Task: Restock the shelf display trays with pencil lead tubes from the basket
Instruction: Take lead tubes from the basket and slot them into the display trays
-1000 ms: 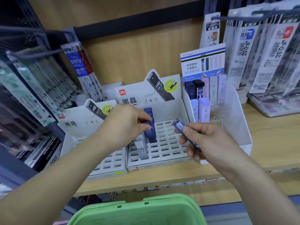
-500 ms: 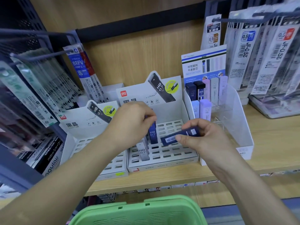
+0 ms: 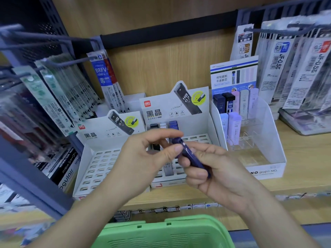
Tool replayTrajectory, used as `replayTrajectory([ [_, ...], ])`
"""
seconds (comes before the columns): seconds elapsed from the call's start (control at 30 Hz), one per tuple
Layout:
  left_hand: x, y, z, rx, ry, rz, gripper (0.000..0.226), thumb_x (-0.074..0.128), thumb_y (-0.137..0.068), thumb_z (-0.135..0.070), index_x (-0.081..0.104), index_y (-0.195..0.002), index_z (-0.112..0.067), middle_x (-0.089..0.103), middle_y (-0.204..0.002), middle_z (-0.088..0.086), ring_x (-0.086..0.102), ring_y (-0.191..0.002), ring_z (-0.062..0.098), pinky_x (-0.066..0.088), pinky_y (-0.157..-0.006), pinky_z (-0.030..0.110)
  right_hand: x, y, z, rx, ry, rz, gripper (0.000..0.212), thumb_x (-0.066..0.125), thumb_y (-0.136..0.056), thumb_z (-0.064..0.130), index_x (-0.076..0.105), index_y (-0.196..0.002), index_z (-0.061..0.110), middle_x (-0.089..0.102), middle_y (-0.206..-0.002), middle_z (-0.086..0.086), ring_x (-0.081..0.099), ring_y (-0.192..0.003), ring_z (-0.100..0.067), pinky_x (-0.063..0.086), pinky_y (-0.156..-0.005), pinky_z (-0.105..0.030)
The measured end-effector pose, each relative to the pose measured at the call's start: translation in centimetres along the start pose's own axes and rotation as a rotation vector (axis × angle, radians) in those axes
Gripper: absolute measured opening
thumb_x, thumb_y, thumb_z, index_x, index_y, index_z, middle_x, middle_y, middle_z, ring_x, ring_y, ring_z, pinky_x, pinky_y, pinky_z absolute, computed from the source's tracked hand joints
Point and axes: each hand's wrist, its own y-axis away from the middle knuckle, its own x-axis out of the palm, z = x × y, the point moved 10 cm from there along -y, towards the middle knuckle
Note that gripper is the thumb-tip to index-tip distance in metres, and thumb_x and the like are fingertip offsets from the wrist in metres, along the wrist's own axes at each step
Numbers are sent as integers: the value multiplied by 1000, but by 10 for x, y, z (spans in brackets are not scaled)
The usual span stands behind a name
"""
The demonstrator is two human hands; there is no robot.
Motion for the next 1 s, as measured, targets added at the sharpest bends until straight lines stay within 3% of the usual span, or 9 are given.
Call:
replayTrajectory([
  [0.13,-7,-10,1,-46,105,-77,13,74,-67,-19,73,-80,-18,72,-71,2,63,-64,7,53,-61,19,-5,6,3,12,151,-65,32,57,-88,35,70,-93,6,59,-71,-12,42,-47,-12,33,-46,-19],
  [0.33,8,-31,-5,-91,150,-46,10,73,-77,-3,72,-86,-8,72,-69,9,66,-60,14,56,-60,21,-31,26,42,-155,454,-303,34,62,-80,38,73,-90,8,70,-71,-10,55,-50,-13,42,-50,-20],
  [0.5,16,-67,-35,25,113,-100,12,70,-81,2,71,-84,-10,72,-69,7,67,-60,12,56,-65,21,-76,60,100,-391,698,-633,15,64,-92,17,75,-81,18,70,-68,5,56,-55,-3,42,-51,-10],
  [0.57,24,-81,-44,67,58,-122,14,69,-82,4,70,-85,-9,72,-70,7,66,-59,11,57,-64,22,-96,81,126,-517,837,-797,24,62,-91,10,74,-80,27,67,-64,15,54,-53,0,39,-51,-8],
  [0.63,35,-92,-48,88,-1,-129,17,68,-83,4,69,-84,-12,72,-76,12,65,-60,13,57,-63,23,-108,95,139,-567,970,-873,35,58,-91,6,71,-78,35,62,-57,19,48,-50,-8,35,-46,-13],
  [0.7,43,-101,-50,115,-56,-146,22,68,-84,2,69,-81,-20,71,-79,11,66,-63,14,55,-59,19,-112,99,144,-579,1063,-886,42,56,-90,3,65,-76,41,63,-60,19,54,-58,-6,38,-49,-10],
  [0.8,48,-113,-55,162,-160,-199,23,70,-84,-4,68,-82,-27,70,-78,-2,67,-70,14,52,-57,14,-108,93,143,-580,1210,-854,46,56,-89,4,58,-80,48,59,-80,26,59,-80,7,39,-63,-4],
  [0.93,59,-126,-48,162,-296,-203,16,71,-85,-10,73,-95,-21,67,-80,-8,65,-73,3,57,-58,21,-109,81,133,-534,1398,-806,35,56,-90,5,67,-116,25,60,-101,19,60,-105,-18,48,-88,-31],
  [1.0,64,-128,-49,201,-405,-207,17,71,-85,-14,73,-101,-20,65,-80,-15,59,-68,-8,52,-62,9,-107,75,128,-519,1554,-772,42,57,-87,4,64,-124,24,61,-121,10,52,-113,-21,45,-93,-31],
])
